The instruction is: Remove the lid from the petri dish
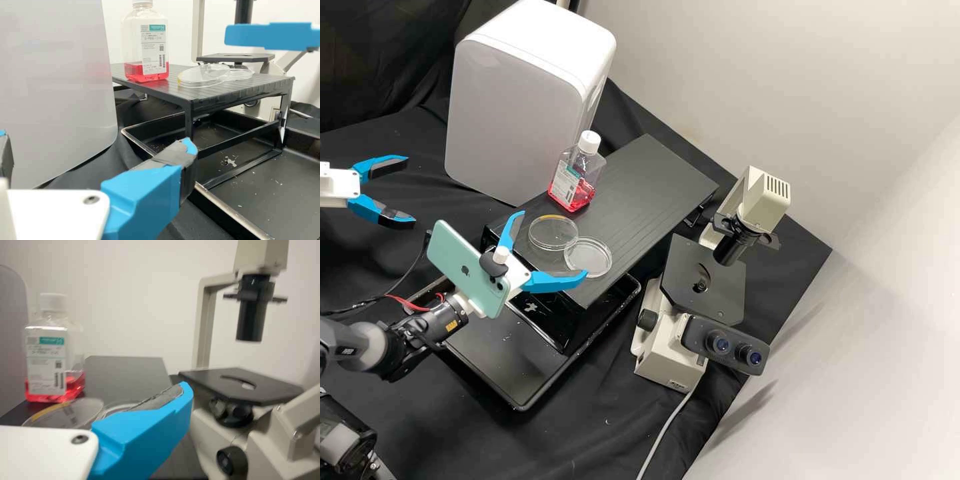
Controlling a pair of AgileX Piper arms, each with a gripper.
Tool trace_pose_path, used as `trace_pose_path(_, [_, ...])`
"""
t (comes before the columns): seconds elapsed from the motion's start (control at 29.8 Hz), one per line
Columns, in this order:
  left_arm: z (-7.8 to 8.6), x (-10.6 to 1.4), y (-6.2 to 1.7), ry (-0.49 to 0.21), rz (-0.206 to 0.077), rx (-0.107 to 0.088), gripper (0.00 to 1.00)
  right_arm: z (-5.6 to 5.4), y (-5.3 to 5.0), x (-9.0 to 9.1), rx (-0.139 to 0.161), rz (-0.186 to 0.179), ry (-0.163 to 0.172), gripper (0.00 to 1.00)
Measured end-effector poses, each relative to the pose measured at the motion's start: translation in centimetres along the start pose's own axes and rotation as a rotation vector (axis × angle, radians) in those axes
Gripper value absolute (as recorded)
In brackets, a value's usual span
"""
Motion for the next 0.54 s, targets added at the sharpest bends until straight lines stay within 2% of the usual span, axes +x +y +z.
trace_pose_path(0.2, [0.0, 0.0, 0.0, 0.0, 0.0, 0.0, 1.0, 0.8, -0.6, -1.1, 0.051, -0.038, -0.03, 1.0])
trace_pose_path(0.27, [0.0, 0.0, 0.0, 0.0, 0.0, 0.0, 1.0, 0.7, -1.0, -1.5, 0.063, -0.067, -0.025, 1.0])
trace_pose_path(0.37, [0.0, 0.0, 0.0, 0.0, 0.0, 0.0, 1.0, 0.4, -1.5, -1.7, 0.067, -0.098, -0.005, 1.0])
trace_pose_path(0.54, [0.0, 0.0, 0.0, 0.0, 0.0, 0.0, 1.0, 0.2, -1.7, -1.7, 0.068, -0.106, 0.001, 1.0])
